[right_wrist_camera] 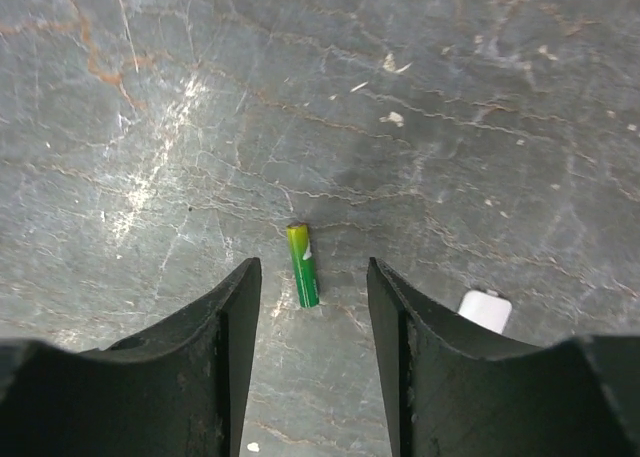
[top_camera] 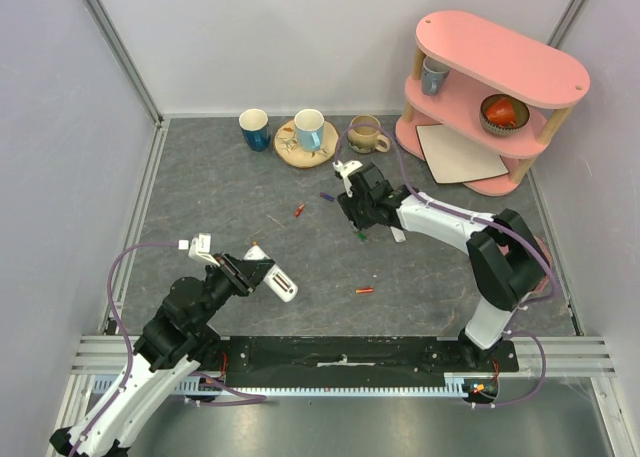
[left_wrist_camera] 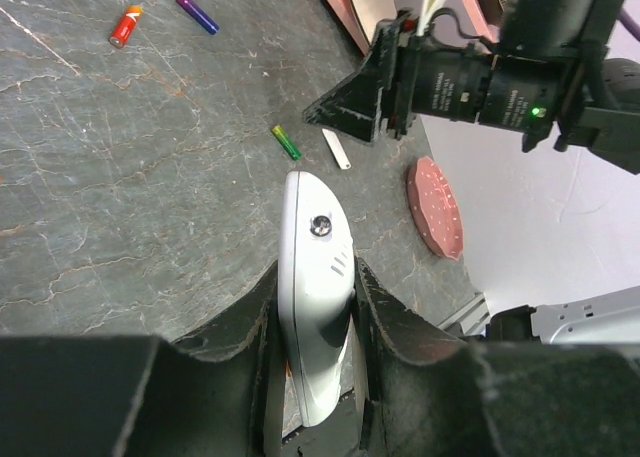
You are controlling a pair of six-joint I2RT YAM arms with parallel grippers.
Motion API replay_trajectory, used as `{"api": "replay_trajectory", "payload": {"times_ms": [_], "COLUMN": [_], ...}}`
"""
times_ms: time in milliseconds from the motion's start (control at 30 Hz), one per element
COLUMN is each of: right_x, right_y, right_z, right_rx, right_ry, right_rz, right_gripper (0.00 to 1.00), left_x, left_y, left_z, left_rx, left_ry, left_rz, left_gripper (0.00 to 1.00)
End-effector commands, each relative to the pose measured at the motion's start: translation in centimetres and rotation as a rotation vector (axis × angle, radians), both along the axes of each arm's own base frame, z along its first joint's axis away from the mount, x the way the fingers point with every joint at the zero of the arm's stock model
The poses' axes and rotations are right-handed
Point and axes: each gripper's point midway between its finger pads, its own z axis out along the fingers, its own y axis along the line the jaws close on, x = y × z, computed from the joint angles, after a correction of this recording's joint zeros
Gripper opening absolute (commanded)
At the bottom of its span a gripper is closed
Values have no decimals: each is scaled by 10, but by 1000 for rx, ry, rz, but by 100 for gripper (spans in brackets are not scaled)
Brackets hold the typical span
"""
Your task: Load the batteries into the remote control
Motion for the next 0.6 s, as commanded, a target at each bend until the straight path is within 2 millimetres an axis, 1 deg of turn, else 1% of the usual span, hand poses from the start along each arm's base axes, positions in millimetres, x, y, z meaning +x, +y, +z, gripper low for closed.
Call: {"api": "replay_trajectory", "payload": {"times_ms": [0, 33, 167, 433, 567], "right_x": [-3, -5, -8, -12, -16], "right_y": [10, 10, 6, -1, -6], "right_z": [-18, -26, -40, -43, -49], "right_rx": [-51, -60, -90, -115, -128], "right_ry": [5, 19, 34, 35, 49], "right_rz": [127, 131, 118, 110, 107], "right_gripper": [53, 51, 47, 43, 41], "left_x": [-3, -4, -4, -2, -2], "left_y": [1, 1, 1, -1, -2], "left_z": [31, 30, 27, 24, 22], "left_rx": [-45, -42, -40, -44, -47], "left_ry": [-120, -118, -112, -106, -102], "left_rz": [-15, -16, -18, -20, -23], "left_gripper": [2, 2, 2, 2, 2]}}
